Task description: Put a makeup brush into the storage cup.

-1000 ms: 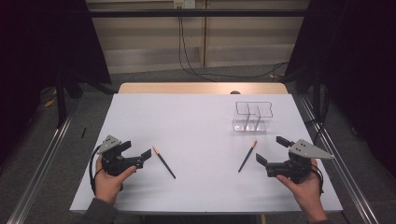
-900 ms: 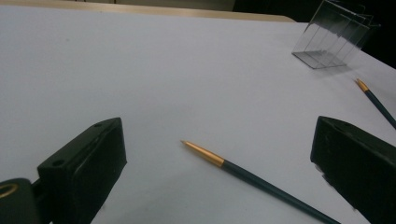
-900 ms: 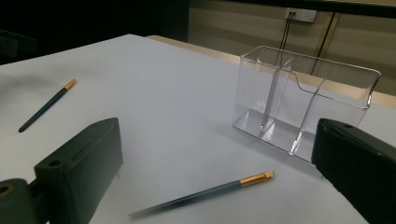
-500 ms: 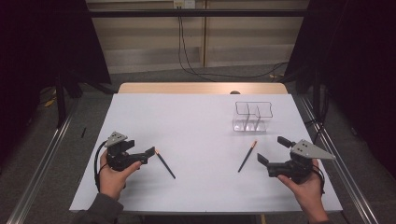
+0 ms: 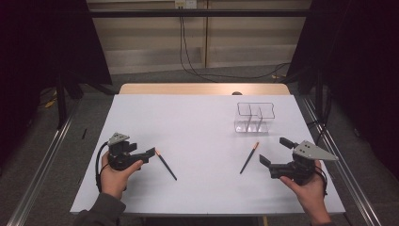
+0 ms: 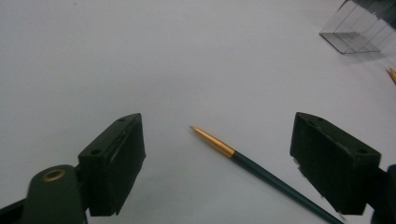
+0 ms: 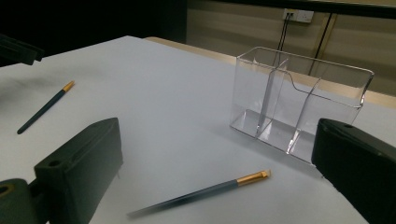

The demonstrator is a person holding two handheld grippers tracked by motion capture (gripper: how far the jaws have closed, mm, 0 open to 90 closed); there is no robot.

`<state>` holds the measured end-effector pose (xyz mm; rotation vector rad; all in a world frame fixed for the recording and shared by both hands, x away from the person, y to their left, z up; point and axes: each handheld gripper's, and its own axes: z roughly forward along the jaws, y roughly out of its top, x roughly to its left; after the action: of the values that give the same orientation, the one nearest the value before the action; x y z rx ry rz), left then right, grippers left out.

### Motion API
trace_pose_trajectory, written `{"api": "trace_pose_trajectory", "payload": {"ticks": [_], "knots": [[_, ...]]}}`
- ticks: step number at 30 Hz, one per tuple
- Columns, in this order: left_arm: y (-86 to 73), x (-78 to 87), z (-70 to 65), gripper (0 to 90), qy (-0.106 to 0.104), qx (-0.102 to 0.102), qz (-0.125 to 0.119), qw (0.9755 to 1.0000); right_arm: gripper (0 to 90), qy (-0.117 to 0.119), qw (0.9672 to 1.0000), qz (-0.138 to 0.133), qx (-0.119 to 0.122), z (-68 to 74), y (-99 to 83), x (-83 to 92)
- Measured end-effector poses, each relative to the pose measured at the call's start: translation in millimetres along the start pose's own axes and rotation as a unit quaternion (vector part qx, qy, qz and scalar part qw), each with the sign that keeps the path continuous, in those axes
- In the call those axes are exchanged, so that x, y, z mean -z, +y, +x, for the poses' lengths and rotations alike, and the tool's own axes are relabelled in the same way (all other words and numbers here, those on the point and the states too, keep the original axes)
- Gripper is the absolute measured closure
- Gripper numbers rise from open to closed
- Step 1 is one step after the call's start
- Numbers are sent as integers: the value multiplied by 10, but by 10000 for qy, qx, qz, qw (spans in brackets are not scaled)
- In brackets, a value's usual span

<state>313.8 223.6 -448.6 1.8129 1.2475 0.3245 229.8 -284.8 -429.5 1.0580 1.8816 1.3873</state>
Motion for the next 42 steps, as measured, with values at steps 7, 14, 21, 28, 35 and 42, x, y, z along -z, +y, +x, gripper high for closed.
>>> {"api": "trace_pose_trajectory", "payload": {"ticks": [7, 14, 21, 28, 35, 42], "knots": [[15, -21, -39, 249, 135, -101, 230, 9996, 14, -21, 10000, -4, 9, -6, 2, 7], [7, -55, -56, 276, 255, -55, 380, 9989, 14, -4, 10000, -14, 20, -8, 2, 10], [11, -105, -88, 314, 144, -26, 491, 9987, 14, 1, 10000, -7, -14, -14, -2, 11], [37, -141, -111, 344, 265, 284, 723, 9966, 15, -10, 10000, -14, -22, -25, -3, 19], [90, -181, -168, 362, 306, 320, 795, 9959, 15, -34, 10000, 7, -33, -29, -2, 38], [119, -222, -192, 409, 392, 455, 842, 9946, 16, -30, 10000, -4, -22, -33, -3, 41]]}}
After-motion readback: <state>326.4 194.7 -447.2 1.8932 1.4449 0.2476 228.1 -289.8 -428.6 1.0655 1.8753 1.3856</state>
